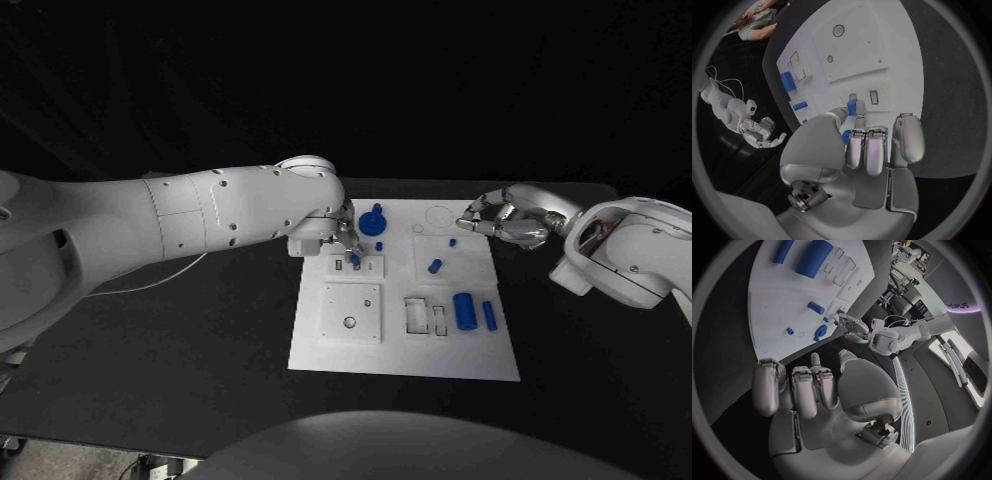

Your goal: Assemble the parts on the task board

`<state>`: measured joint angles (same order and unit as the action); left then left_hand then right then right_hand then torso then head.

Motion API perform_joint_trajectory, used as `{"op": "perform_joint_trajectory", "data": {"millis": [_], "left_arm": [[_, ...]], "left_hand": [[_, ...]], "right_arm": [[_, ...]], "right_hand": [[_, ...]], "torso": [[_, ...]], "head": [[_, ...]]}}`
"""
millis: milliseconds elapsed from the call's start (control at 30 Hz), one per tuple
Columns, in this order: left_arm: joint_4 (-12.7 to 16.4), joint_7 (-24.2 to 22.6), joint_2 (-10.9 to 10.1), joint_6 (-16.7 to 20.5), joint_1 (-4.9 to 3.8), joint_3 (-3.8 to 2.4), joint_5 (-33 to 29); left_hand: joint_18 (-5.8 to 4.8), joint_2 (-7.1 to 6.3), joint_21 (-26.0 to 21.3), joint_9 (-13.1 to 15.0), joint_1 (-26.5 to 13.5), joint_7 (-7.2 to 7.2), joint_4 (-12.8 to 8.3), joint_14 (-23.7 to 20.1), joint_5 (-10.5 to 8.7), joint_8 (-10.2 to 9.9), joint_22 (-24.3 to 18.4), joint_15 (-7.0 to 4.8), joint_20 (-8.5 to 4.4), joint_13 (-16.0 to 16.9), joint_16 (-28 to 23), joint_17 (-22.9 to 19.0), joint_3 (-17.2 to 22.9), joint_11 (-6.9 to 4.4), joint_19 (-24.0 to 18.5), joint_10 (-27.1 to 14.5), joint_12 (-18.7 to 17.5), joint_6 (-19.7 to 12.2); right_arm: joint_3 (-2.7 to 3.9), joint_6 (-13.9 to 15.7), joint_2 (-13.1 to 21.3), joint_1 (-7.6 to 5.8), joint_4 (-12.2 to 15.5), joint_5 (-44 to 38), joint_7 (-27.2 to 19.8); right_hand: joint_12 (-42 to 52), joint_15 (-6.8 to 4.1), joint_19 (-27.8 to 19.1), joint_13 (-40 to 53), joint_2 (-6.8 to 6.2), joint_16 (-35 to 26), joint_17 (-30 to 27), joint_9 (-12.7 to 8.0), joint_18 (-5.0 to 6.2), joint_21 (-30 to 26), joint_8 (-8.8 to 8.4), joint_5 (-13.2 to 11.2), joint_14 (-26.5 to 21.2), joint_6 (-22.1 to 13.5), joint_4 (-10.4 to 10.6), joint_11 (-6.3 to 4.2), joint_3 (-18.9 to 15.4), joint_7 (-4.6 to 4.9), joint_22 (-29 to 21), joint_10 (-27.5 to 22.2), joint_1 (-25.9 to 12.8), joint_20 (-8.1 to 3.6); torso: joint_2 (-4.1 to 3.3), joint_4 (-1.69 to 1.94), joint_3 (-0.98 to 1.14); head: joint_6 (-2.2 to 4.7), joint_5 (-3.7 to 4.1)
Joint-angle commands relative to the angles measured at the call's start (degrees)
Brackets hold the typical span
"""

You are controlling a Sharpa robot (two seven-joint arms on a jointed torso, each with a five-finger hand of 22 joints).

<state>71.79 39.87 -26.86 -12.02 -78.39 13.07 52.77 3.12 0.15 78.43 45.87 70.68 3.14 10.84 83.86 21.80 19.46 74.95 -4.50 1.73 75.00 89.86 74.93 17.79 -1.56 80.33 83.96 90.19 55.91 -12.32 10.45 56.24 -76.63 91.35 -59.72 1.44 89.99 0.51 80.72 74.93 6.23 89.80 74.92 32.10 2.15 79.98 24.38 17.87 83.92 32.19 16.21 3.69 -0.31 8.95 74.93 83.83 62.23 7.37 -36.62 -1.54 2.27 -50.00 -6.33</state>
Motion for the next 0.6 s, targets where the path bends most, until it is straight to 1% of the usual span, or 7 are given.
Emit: {"op": "perform_joint_trajectory", "data": {"millis": [33,100,267,467,533,600], "left_arm": [[0.08,9.18,0.29,-0.38,0.35,0.19,0.03],[0.12,9.27,0.35,-0.34,0.36,0.19,0.60],[0.45,9.49,0.15,-0.24,0.37,0.19,3.21],[1.25,9.61,-0.59,-0.25,0.33,0.19,4.65],[1.60,9.62,-0.81,-0.05,0.32,0.18,4.90],[1.86,9.61,-0.94,0.12,0.32,0.17,5.04]], "left_hand": [[0.80,-0.01,0.20,0.55,-0.70,-1.35,-0.21,6.14,-0.88,0.55,0.51,-0.66,-0.30,15.00,0.14,15.07,0.52,-0.74,0.62,6.04,-0.19,2.00],[0.71,-0.13,0.40,1.13,-0.89,-1.70,-0.49,6.14,-1.25,1.05,0.85,-0.94,-0.56,15.00,0.14,15.07,0.76,-1.06,1.00,6.04,-0.19,2.76],[0.58,-0.38,0.60,2.85,-1.40,-2.37,-1.02,6.14,-1.22,2.43,1.29,-1.53,-1.16,15.00,0.14,15.07,1.34,-1.71,1.63,6.04,-0.19,3.90],[0.59,-0.44,0.47,3.27,-1.62,-2.43,-1.10,6.14,-1.14,2.55,1.21,-1.65,-1.29,15.00,0.14,15.07,1.60,-1.80,1.67,6.04,-0.19,3.74],[0.59,-0.44,0.47,3.31,-1.65,-2.43,-1.11,6.14,-1.12,2.54,1.22,-1.66,-1.31,15.00,0.14,15.07,1.64,-1.81,1.68,6.04,-0.19,3.70],[0.59,-0.43,0.45,3.35,-1.69,-2.43,-1.11,6.14,-1.09,2.52,1.22,-1.67,-1.33,15.00,0.14,15.07,1.70,-1.81,1.69,6.04,-0.19,3.64]], "right_arm": [[-0.01,-0.92,-0.03,0.06,-0.03,-0.18,-0.11],[-0.01,-0.91,-0.04,0.07,-0.04,-0.18,-0.13],[-0.01,-0.90,-0.04,0.08,-0.12,-0.18,-0.16],[-0.01,-0.96,-0.08,0.09,-0.26,-0.17,-0.04],[-0.01,-0.98,-0.13,0.10,-0.34,-0.17,-0.03],[-0.01,-1.01,-0.17,0.11,-0.40,-0.17,-0.04]], "right_hand": [[0.01,0.50,-0.46,15.07,0.11,0.20,15.08,-0.10,1.05,-0.25,-0.29,0.35,6.08,-0.37,-0.01,0.40,-0.28,-0.03,10.78,6.17,0.68,0.02],[0.01,0.50,-0.57,15.07,0.10,0.20,15.08,-0.12,1.08,-0.37,-0.31,0.36,6.08,-0.39,-0.02,0.41,-0.30,-0.02,10.73,6.17,0.72,0.02],[0.01,0.50,-0.82,15.07,0.11,0.20,15.08,-0.23,1.16,-0.70,-0.45,0.39,6.08,-0.63,0.05,0.40,-0.43,-0.01,10.61,6.17,0.89,0.03],[0.01,0.50,-0.90,15.07,0.13,0.20,15.08,-0.29,1.19,-0.81,-0.52,0.39,6.08,-0.74,0.09,0.39,-0.51,-0.01,10.57,6.17,0.95,0.03],[0.01,0.50,-0.95,15.07,0.14,0.20,15.08,-0.31,1.20,-0.87,-0.54,0.39,6.08,-0.76,0.10,0.39,-0.52,-0.01,10.55,6.17,0.97,0.03],[0.01,0.50,-0.97,15.07,0.14,0.20,15.08,-0.32,1.21,-0.90,-0.55,0.39,6.08,-0.78,0.10,0.39,-0.53,-0.01,10.54,6.17,0.98,0.03]], "torso": [[0.03,-0.04,0.02],[0.02,-0.04,0.03],[0.06,-0.04,0.03],[0.12,-0.01,0.08],[0.08,0.05,0.01],[0.06,0.02,0.00]], "head": [[0.00,-0.10],[0.00,-0.13],[0.00,-0.22],[0.00,-0.34],[0.00,-0.36],[0.00,-0.38]]}}
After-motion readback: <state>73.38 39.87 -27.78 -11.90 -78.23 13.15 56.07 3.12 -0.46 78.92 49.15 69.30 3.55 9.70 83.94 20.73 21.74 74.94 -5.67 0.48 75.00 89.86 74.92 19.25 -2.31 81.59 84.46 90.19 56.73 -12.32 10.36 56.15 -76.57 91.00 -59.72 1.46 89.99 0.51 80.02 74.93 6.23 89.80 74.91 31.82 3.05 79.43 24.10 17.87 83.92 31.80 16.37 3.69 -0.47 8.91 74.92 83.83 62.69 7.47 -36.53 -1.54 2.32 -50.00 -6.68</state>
